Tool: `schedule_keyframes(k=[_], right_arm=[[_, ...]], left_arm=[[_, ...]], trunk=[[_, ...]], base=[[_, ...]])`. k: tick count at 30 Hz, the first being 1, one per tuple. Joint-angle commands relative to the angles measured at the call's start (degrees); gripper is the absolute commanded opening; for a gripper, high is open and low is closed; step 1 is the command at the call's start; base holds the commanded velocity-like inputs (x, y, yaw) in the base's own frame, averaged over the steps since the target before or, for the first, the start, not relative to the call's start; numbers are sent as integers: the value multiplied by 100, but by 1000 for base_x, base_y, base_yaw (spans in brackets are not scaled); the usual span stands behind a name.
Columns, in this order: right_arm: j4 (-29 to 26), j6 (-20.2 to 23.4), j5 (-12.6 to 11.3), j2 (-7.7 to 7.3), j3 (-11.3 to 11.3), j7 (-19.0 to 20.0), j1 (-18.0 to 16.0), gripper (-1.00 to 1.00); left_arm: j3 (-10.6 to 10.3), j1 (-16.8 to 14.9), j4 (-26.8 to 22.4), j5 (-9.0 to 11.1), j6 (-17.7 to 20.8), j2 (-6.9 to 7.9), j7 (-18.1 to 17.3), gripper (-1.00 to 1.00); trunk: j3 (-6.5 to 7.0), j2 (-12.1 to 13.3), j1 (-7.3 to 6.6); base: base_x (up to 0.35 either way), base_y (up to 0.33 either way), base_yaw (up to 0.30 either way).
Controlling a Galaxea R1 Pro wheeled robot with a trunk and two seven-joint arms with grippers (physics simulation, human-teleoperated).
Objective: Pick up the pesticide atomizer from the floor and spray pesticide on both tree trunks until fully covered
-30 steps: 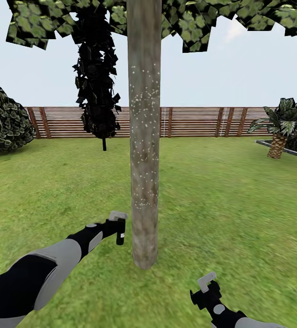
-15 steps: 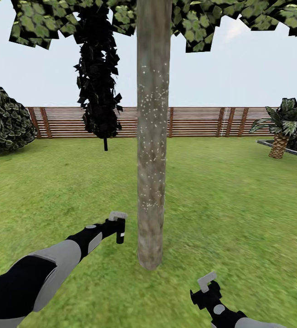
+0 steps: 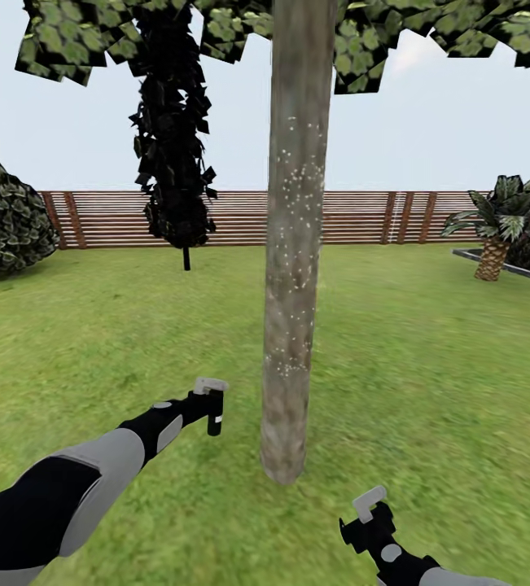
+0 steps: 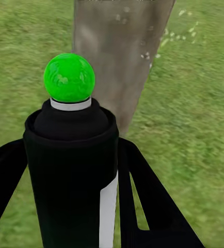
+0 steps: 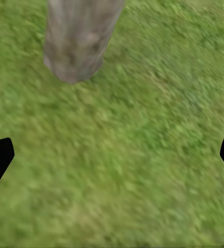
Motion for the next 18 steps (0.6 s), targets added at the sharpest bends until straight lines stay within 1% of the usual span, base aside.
schedule_keyframes(k=[1,5,12,15,18], right_arm=[[0,0,0,0,-1,0,1,100],[0,0,0,0,0,1,2,100],[0,15,12,8,2,1,4,100],[0,6,17,9,2,9,112,100],[0,2,17,9,2,10,139,100]], left_arm=[[5,0,-1,2,1,0,0,-100],[5,0,-1,2,4,0,0,-100],[5,0,-1,2,0,0,0,-100],[5,0,-1,2,-3,0,0,-100],[5,0,-1,2,-3,0,-2,-100]], trunk=[[0,0,0],[0,0,0],[0,0,0],[0,0,0],[0,0,0]], base=[[101,344,-267],[129,344,-203],[199,336,-36],[212,331,-150],[203,329,-89]])
